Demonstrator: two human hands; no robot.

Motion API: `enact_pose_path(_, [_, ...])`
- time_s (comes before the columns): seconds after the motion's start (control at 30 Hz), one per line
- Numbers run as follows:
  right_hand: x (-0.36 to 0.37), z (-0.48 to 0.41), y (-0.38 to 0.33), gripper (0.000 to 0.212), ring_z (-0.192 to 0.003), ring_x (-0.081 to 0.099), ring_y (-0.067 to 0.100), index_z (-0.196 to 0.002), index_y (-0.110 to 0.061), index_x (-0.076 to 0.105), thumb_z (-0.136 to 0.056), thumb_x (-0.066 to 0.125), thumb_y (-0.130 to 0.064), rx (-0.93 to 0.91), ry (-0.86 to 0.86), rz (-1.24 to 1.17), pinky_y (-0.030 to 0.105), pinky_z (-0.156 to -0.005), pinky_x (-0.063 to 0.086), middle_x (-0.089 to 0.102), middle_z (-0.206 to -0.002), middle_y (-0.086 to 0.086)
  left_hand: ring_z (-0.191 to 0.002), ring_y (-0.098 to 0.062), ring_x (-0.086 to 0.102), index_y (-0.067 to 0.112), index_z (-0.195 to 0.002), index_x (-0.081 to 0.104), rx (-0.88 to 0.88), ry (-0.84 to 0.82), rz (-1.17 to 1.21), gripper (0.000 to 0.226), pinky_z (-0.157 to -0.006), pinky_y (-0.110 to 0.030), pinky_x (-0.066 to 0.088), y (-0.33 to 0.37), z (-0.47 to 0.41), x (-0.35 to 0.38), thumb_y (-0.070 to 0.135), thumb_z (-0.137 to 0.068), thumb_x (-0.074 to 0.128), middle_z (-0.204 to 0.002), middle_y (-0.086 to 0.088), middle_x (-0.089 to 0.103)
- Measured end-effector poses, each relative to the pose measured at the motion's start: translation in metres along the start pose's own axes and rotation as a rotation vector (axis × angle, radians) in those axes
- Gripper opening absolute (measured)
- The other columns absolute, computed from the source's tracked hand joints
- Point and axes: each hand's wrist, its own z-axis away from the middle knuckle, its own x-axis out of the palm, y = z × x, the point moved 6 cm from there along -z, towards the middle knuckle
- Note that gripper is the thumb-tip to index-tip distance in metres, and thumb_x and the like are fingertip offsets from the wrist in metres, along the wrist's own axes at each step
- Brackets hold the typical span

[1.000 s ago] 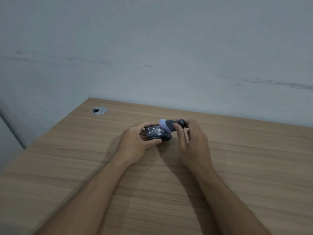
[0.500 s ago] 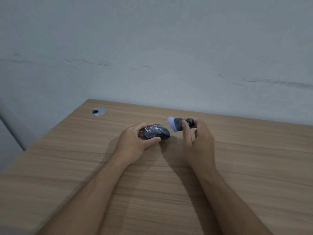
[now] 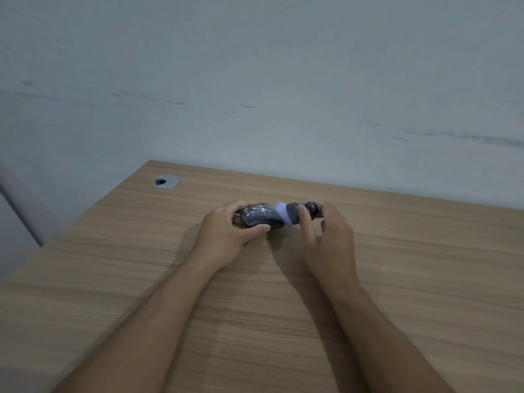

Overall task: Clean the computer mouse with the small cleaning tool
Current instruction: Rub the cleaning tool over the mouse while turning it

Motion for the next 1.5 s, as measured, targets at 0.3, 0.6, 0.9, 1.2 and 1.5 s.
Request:
enact_pose_path(0.3, [0.004,-0.001,0.006,0.012,-0.089,0.061,0.007,-0.11,-0.022,0.071,-0.105,0.067,-0.032,0.016,-0.036,-0.004,0.027,-0.085,0.048,0.071,-0.101,-0.011,-0.1,-0.015,0.085,0.035,-0.119,0.078,-0.004,0.003,0.008,0.048,-0.102,-0.048,0.065,0.0,-0.001,0.0,0.018,-0.079,0.099,-0.106,0.007,0.088])
enact_pose_path(0.6, [0.006,0.0,0.0,0.014,-0.096,0.064,0.019,-0.11,-0.019,0.071,-0.105,0.068,-0.032,-0.04,-0.04,0.019,0.032,-0.088,0.048,0.07,-0.103,-0.01,-0.101,-0.018,0.085,0.029,-0.122,0.079,-0.011,-0.022,0.037,0.051,-0.102,-0.05,0.065,-0.001,0.0,0.002,0.022,-0.076,0.1,-0.108,0.005,0.088])
enact_pose_path(0.9, [0.005,-0.001,-0.003,0.011,-0.098,0.064,0.016,-0.115,-0.019,0.073,-0.105,0.069,-0.024,-0.124,-0.018,0.028,0.032,-0.091,0.048,0.068,-0.107,-0.017,-0.103,-0.021,0.085,0.028,-0.125,0.077,-0.004,-0.04,0.077,0.053,-0.103,-0.05,0.064,0.003,0.001,0.004,0.018,-0.078,0.1,-0.111,0.003,0.087])
enact_pose_path(1.2, [0.001,-0.002,-0.01,0.012,-0.098,0.061,0.014,-0.117,-0.017,0.073,-0.106,0.069,-0.02,-0.193,-0.015,0.017,0.033,-0.091,0.048,0.073,-0.11,-0.008,-0.101,-0.019,0.085,0.023,-0.129,0.076,-0.01,-0.079,0.115,0.053,-0.097,-0.032,0.065,0.008,0.004,0.004,0.008,-0.082,0.097,-0.111,0.001,0.087])
enact_pose_path(1.5, [0.006,-0.002,-0.013,0.014,-0.101,0.063,0.021,-0.119,-0.015,0.07,-0.107,0.066,-0.02,-0.207,-0.025,0.005,0.037,-0.092,0.05,0.071,-0.112,-0.005,-0.091,-0.007,0.083,0.018,-0.132,0.075,-0.03,-0.1,0.181,0.055,-0.082,-0.014,0.06,0.011,0.006,0.003,0.002,-0.084,0.094,-0.108,-0.002,0.088])
